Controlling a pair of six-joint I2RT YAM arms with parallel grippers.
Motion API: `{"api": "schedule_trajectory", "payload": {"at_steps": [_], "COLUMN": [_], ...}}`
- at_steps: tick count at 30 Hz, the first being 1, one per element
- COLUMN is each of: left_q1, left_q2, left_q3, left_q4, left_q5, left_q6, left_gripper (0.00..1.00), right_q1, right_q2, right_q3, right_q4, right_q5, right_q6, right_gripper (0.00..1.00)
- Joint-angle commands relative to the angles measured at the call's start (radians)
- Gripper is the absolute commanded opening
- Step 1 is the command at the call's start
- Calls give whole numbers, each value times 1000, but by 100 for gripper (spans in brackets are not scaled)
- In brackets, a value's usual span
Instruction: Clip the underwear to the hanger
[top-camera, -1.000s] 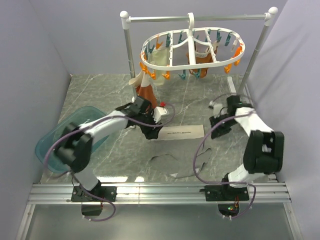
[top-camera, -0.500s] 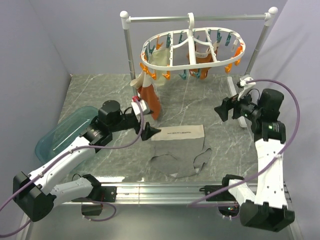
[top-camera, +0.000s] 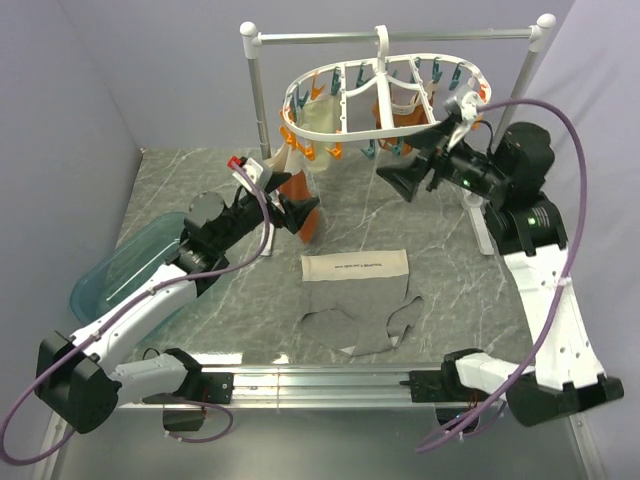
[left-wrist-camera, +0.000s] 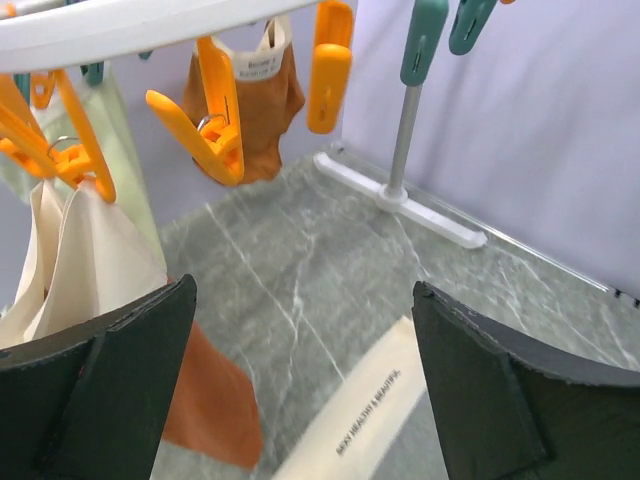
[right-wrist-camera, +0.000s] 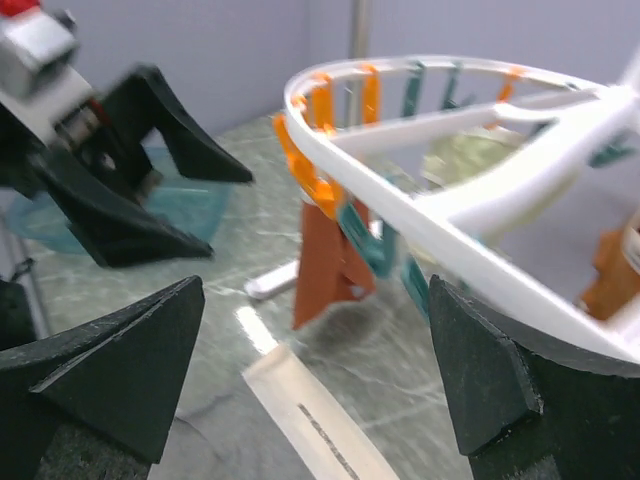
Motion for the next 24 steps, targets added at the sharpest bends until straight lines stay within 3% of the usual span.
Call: {"api": "schedule_trajectory", "payload": {"at_steps": [1,6,10,24], "left_q1": [0,0,-2,-3], "left_q2": [12,85,141,303], "left_q3": [-70,-92,-78,19], "left_q4": [316,527,567,683], "left_q5": [33,74,59,42], "left_q6": [36,85,101,110], "left_gripper": [95,86,80,74], "right_q1": [70,136,175,256], "right_q2": [64,120,130,120], "right_q3": [99,96,77,36], "right_q4": [26,159,232,229], "right_q5": [41,17,35,133], "right_q6": [67,162,208,193], "right_gripper": [99,99,98,96]}}
